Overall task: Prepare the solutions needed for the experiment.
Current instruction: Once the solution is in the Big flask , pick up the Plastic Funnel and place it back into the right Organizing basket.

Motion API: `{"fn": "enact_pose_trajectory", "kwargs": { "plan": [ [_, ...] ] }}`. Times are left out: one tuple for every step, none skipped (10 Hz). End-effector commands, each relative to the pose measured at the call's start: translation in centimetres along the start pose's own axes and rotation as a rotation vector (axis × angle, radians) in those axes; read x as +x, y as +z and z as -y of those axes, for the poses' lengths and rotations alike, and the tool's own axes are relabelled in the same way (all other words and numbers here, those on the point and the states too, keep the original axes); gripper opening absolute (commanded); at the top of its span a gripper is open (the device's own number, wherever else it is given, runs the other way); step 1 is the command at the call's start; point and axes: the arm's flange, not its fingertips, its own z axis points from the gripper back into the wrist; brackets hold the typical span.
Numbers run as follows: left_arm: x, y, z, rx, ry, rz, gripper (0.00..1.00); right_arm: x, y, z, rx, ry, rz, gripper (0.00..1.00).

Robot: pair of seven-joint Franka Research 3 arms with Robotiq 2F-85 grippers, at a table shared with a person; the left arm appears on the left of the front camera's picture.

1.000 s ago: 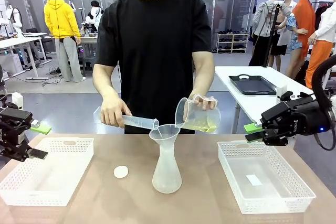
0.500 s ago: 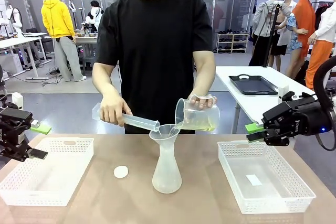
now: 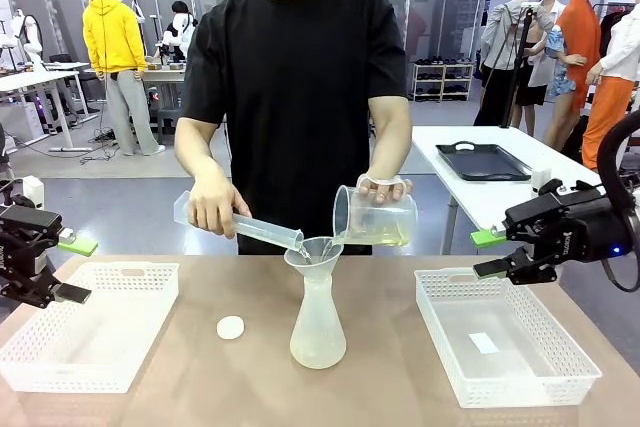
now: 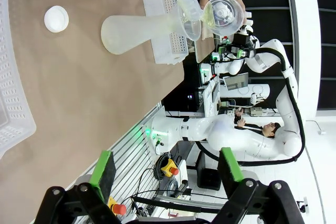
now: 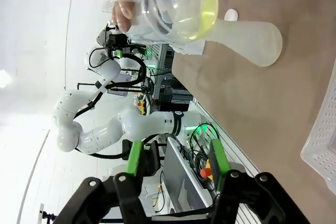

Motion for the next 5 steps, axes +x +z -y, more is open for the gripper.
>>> {"fn": "enact_pose_trajectory", "kwargs": {
  "plan": [
    [0.10, -0.04, 0.35, -0.026, -0.009, 0.007, 1.00, 0.21, -0.02, 0.00, 0.025, -0.040, 0.018, 0.96],
    [0.10, -0.04, 0.35, -0.026, -0.009, 0.007, 1.00, 0.32, -0.10, 0.03, 0.027, -0.039, 0.022, 0.80],
    [0.10, -0.04, 0.35, -0.026, -0.009, 0.007, 1.00, 0.61, -0.16, -0.17, 0.018, -0.027, 0.051, 1.00],
    [0.10, -0.04, 0.35, -0.026, -0.009, 0.007, 1.00, 0.08, 0.07, 0.41, 0.007, -0.012, 0.007, 1.00],
    [0.10, -0.04, 0.35, -0.026, -0.009, 0.007, 1.00, 0.08, 0.07, 0.41, 0.007, -0.012, 0.007, 1.00]
  ]
}}
